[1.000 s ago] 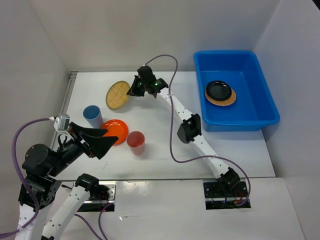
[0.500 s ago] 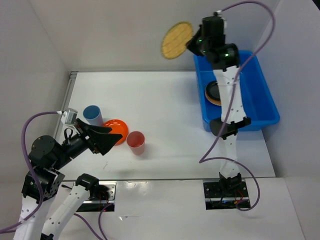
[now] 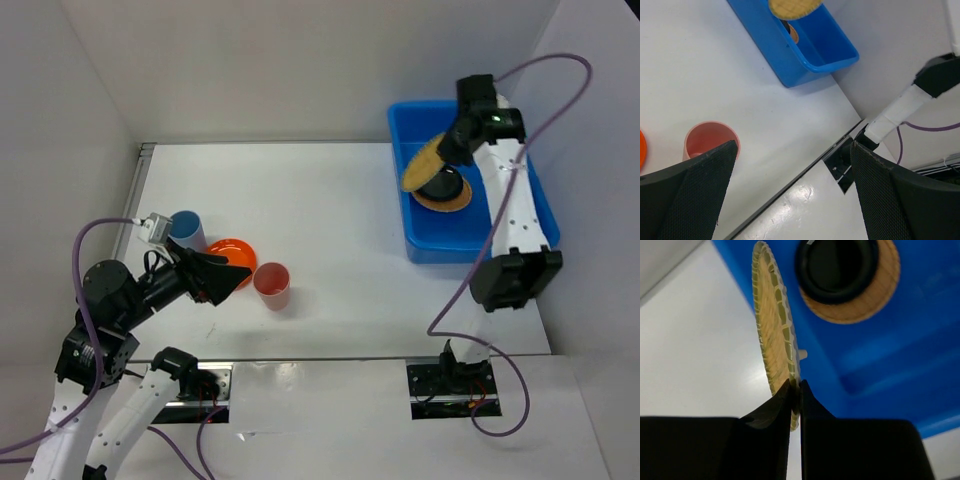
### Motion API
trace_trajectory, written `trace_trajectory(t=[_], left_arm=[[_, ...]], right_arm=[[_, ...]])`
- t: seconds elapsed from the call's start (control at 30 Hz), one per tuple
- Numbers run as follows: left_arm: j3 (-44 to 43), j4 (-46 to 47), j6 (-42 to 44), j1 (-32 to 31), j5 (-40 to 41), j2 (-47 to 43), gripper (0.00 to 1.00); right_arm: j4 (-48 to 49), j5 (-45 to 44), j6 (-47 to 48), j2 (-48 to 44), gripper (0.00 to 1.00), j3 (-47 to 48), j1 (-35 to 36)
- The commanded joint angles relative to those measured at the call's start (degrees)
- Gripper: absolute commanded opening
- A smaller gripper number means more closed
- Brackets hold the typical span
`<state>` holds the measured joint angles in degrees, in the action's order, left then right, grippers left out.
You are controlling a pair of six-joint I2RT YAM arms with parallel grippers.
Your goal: Place the mixed dishes into the plastic bin
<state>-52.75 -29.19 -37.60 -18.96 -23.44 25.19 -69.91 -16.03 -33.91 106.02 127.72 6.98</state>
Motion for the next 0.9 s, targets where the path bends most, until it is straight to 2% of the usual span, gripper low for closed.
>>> trace_trajectory(t=[0.0,0.03,0.13,0.3,0.43,0.57,0.77,0.87], left_arm=[[0.6,1.9,1.0,-0.2,-0.7,0.0,1.00],[1.4,2.4,1.0,-0.2,-0.7,-0.5,1.00],[2.0,3.0,0.5,-0.2,-1.4,-0.5,1.00],[2.0,1.8,1.6,-0.2,-0.7,0.1,1.00],[3.4,1.2,2.1,-0.2,0.9,-0.4,1.00],[3.9,-0.7,3.9,-0.2,2.2,1.7,1.00],[3.4,-2.6,5.0,-0.2,5.0,2.2,1.00],[2.8,-3.7,6.7,-0.2,5.0,5.6,1.00]], right_arm=[[13.3,8.1,4.0,-15.2,0.01,-12.0,-9.6],[18.7,11.0,4.6,-17.3,0.01,-20.0,-14.6],[26.6,20.3,4.6,-22.2,0.01,-32.0,-21.6],[38.4,33.0,1.7,-23.3,0.01,-47.1,-30.4],[45.4,41.8,0.2,-18.3,0.01,-51.9,-34.1],[51.6,41.3,-0.3,-14.8,0.01,-53.5,-34.8],[55.0,40.6,-2.9,-9.2,0.01,-53.5,-34.1],[57.4,39.2,-4.1,-7.8,0.01,-55.0,-33.6]])
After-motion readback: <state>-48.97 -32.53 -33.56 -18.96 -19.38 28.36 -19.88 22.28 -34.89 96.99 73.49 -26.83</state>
